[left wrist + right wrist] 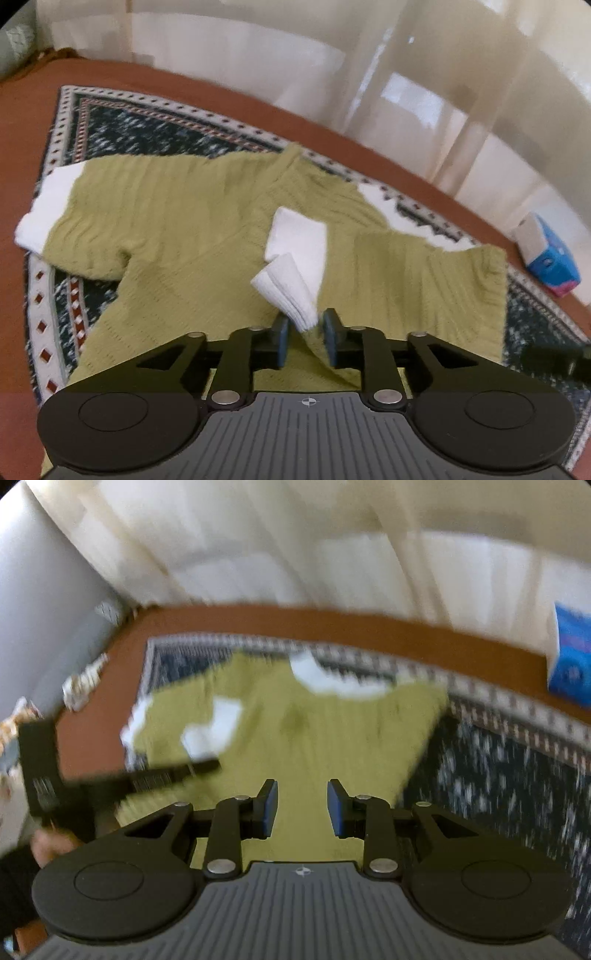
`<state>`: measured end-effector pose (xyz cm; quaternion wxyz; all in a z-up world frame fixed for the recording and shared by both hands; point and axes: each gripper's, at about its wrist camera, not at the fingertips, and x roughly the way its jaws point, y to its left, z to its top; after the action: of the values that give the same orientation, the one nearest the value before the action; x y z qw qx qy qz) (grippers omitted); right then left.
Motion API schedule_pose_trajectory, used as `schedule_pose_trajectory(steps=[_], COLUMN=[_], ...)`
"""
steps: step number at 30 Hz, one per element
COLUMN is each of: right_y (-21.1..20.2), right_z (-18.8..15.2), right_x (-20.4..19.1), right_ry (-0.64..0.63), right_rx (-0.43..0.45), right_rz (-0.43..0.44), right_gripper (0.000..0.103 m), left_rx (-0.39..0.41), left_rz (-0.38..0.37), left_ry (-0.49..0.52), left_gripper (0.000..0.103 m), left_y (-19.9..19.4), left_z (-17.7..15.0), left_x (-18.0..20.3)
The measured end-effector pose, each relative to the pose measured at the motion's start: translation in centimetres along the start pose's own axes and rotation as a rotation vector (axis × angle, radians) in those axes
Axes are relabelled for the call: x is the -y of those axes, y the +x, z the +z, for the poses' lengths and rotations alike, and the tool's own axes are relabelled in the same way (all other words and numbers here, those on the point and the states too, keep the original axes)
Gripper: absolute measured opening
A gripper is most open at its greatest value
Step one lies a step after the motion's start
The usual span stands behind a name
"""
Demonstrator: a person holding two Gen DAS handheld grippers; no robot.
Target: Fold clothes
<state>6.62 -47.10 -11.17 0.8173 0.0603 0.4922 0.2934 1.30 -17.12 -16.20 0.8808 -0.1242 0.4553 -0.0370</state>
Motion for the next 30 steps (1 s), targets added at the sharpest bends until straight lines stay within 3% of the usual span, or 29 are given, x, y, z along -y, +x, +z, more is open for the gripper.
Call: schedule_pose_trajectory(steps=[3,8,10,13,17,24,25,26,27,28,30], right_y=[1.0,2.1,2.3,2.5,3.0,6.0,6.3,6.6,6.4,6.3,5.9], right_z=[-1.7,-0.8,0.4,2.3,4.7,5.9,5.8,5.7,5.6,5.5,5.5], right_x=[0.9,0.8,0.9,1.6,4.1,6.7,6.7,6.7,6.6,6.4,6.2], right_ry=[0.035,0.026,0.029,0.017,0.068,0.211,0.228,0.245,0.253,0.260,0.280], right_rx=[-0.041,-0.024,0.012,0.094,0.137,0.090,0.083,0.077,0.085,0.093,0.135], right_rz=[-0.011,-0.023,-0.045,-0.156,-0.262,-0.322,-0.309,-0.296,-0.292,-0.288,-0.296], right_gripper=[0.034,0.033,0.033,0.033,0.040,0.049,0.049,0.044,0.033,0.008,0.009], left_rx=[0.008,0.006,0.017,0.047,0.041,-0.013,-0.013,-0.014,-0.015,-0.010,0.020], left_rz=[0.037,0.074,0.066,0.048,-0.015,-0.095,-0.101,-0.106,-0.111,-0.116,-0.117], left_ry=[-0.008,0.005,0.002,0.006,0.032,0.111,0.113,0.118,0.124,0.123,0.110], left_gripper=[0.041,0.041,0.045,0.060,0.060,0.060,0.055,0.033,0.004,0.005,0.004], left_y=[-0.4,-1.9,-2.4,-2.8,-1.7,0.6,0.6,0.6,0.6,0.5,-0.1], left_z=[-0.4,-1.0,-0.7,0.2,1.4,1.3,1.2,1.2,1.2,1.2,1.0], left_x=[-0.2,-0.9,-1.5,-2.1,-2.2,-2.4,-2.5,-2.5,-2.6,-2.7,-3.2])
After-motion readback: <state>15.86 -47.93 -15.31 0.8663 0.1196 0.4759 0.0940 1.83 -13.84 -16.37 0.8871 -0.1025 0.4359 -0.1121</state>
